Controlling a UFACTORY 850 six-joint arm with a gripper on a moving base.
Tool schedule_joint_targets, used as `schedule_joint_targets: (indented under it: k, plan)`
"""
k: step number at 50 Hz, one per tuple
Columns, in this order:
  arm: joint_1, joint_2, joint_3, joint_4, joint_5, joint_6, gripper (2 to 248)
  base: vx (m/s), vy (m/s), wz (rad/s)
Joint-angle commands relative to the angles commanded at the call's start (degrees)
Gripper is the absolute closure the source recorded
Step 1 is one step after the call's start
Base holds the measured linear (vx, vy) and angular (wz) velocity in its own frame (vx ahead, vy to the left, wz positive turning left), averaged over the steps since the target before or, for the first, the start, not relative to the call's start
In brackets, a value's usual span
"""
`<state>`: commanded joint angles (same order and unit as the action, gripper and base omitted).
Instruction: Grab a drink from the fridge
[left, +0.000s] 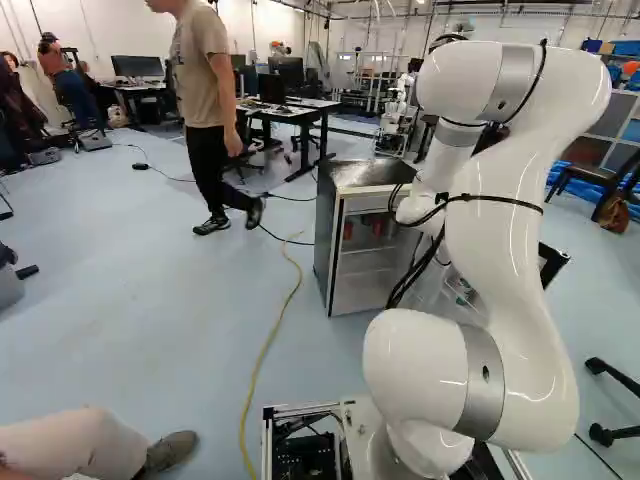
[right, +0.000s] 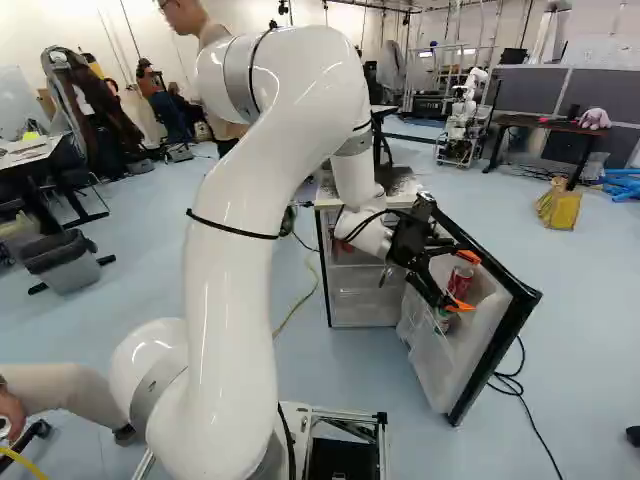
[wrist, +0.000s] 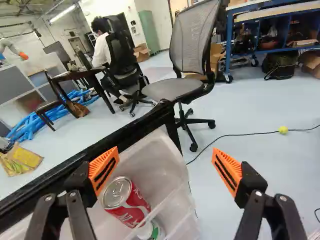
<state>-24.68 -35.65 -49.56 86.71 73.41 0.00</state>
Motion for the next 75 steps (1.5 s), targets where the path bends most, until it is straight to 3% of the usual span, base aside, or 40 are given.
schedule_joint_targets:
  k: [21,75]
  plan:
    - [1.8,4.7,8.5,-8.4,0.0,0.0,3,0.0,0.0,0.0]
    - [8.3,18.3,29.0,-40.6,-3.7,0.0,3,0.0,0.0,0.0]
